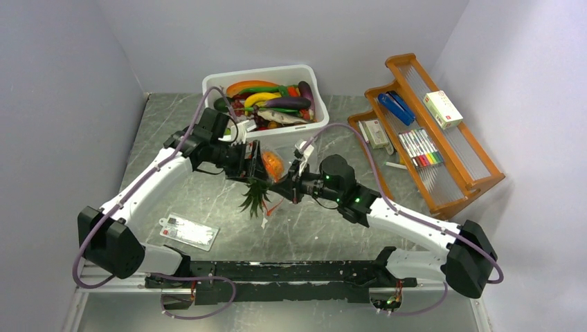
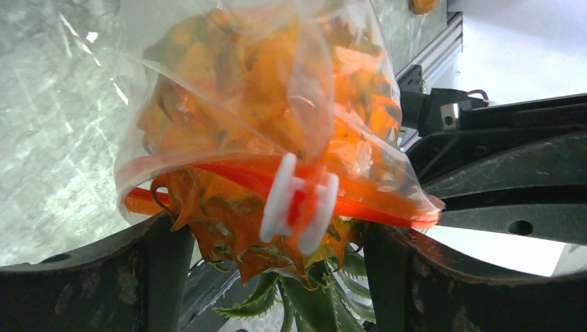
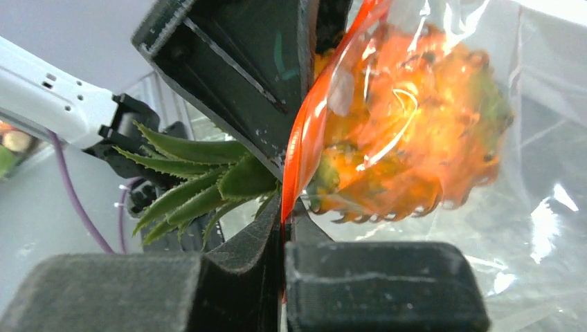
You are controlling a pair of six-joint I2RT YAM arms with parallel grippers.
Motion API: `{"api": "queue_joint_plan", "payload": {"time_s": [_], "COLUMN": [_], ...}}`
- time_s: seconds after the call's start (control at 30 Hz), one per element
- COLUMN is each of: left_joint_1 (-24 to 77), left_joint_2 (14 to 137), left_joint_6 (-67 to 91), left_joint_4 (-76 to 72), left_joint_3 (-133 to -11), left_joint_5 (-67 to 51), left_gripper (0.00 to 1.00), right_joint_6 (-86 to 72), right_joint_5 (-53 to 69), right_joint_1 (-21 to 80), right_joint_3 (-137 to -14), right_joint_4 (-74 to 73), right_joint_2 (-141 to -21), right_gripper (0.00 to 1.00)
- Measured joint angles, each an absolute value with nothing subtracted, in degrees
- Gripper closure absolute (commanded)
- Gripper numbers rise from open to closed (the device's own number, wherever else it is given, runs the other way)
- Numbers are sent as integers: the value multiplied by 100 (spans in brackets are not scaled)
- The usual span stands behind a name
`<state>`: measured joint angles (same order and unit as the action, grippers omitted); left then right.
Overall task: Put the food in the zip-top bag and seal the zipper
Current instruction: Place the fake fruit in the zipper food storage bag.
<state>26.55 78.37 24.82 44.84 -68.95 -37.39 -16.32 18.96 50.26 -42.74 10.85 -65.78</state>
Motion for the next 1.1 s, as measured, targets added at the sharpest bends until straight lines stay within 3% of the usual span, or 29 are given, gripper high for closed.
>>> {"api": "queue_joint_plan", "payload": {"time_s": [0.27, 0.53, 0.9, 1.03, 1.1], "left_joint_1": [2670, 2672, 2674, 2674, 2674], "left_joint_2": [7719, 7693, 7063, 6545, 6469], "left_joint_6": [2665, 2947, 3181, 3190, 3151], "left_joint_4": [4748, 5120, 5645, 5363, 5135], "left_joint_3": [-7312, -7649, -8141, -7540, -7140], "left_joint_5": [-3424, -3428, -2353, -2117, -2115], "left_gripper": [6, 7, 33, 43, 41], "right_joint_6": [-2969, -4075, -4897, -4915, -4908], "right_joint_5": [1955, 1809, 2137, 2320, 2379], "right_joint_1": [5026, 4998, 4237, 4150, 4130], "right_joint_3": [-3776, -3470, -2873, -2886, -2902], "right_joint_4": [2449, 3251, 3568, 3566, 3531], "right_joint_2": [-6582, -6440, -6182, -6110, -6112], "right_gripper": [100, 100, 100, 100, 100]}}
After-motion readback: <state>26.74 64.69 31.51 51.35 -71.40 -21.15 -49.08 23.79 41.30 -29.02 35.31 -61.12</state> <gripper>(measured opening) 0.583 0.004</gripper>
